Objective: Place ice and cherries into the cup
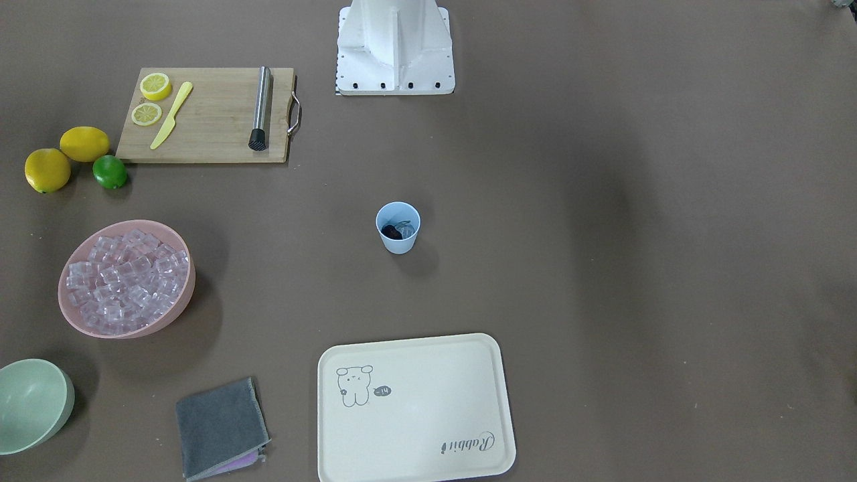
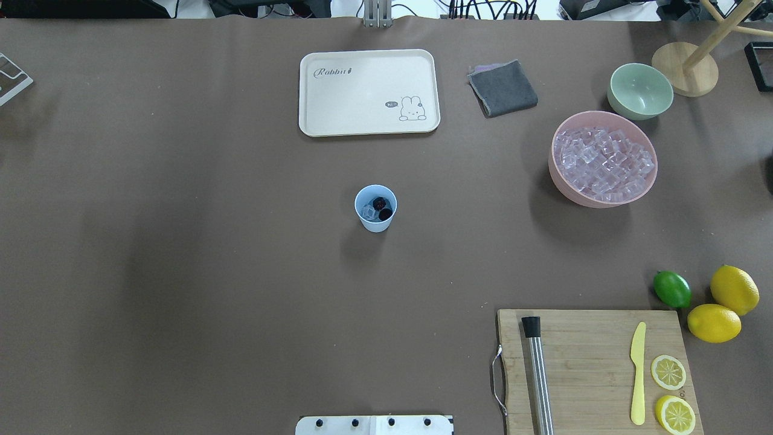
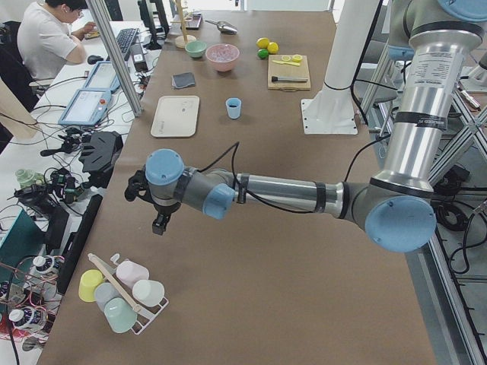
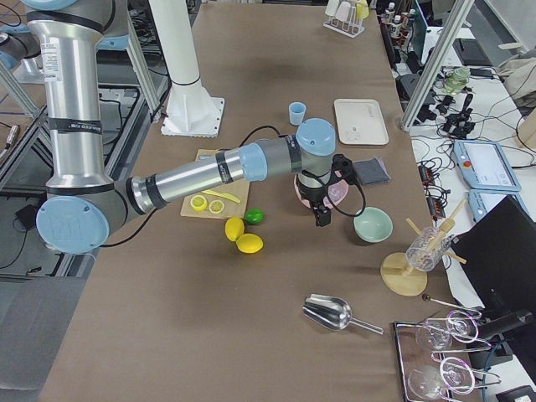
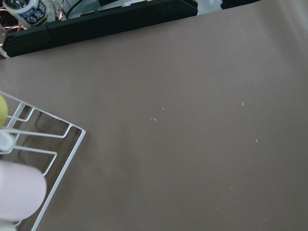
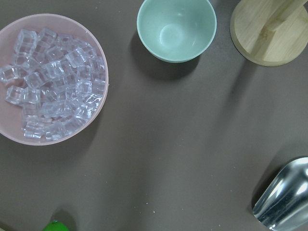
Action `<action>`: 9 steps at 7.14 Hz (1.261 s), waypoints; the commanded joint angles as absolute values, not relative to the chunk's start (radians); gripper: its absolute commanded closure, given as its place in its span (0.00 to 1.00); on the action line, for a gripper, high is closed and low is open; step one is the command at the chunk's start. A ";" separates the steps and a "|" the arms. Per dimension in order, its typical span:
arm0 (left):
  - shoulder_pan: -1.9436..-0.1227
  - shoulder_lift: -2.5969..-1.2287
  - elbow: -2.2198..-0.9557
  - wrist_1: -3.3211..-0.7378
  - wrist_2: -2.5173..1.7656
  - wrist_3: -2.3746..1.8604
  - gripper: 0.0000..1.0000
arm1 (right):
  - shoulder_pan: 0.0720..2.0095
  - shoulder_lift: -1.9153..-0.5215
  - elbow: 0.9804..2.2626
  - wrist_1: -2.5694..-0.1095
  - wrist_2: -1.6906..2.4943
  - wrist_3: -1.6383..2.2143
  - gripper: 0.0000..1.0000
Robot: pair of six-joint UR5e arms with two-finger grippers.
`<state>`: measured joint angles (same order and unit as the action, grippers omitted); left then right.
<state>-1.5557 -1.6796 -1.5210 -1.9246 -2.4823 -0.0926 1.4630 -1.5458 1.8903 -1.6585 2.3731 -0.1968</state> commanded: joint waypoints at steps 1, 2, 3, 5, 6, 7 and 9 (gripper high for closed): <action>-1.578 -1.420 -1.730 -1.974 -2.519 -0.092 0.03 | 1.463 -1.542 1.885 -1.658 2.373 -0.198 0.02; -1.580 -1.437 -1.727 -1.967 -2.514 -0.095 0.03 | 1.463 -1.539 1.878 -1.655 2.372 -0.198 0.02; -1.580 -1.494 -1.704 -1.927 -2.510 -0.101 0.03 | 1.463 -1.539 1.870 -1.651 2.372 -0.198 0.02; -1.580 -1.543 -1.686 -1.921 -2.507 -0.101 0.03 | 1.468 -1.549 1.876 -1.649 2.373 -0.198 0.02; -1.578 -1.549 -1.678 -1.918 -2.513 -0.103 0.03 | 1.476 -1.560 1.878 -1.649 2.373 -0.199 0.02; -1.580 -1.557 -1.675 -1.914 -2.511 -0.101 0.03 | 1.500 -1.575 1.884 -1.649 2.375 -0.205 0.02; -1.585 -1.555 -1.692 -1.924 -2.458 -0.091 0.03 | 1.519 -1.581 1.876 -1.651 2.382 -0.250 0.02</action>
<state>-1.5811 -1.5544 -1.6828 -1.9205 -2.4953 -0.0974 1.5034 -1.5753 1.8798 -1.6500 2.3782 -0.2247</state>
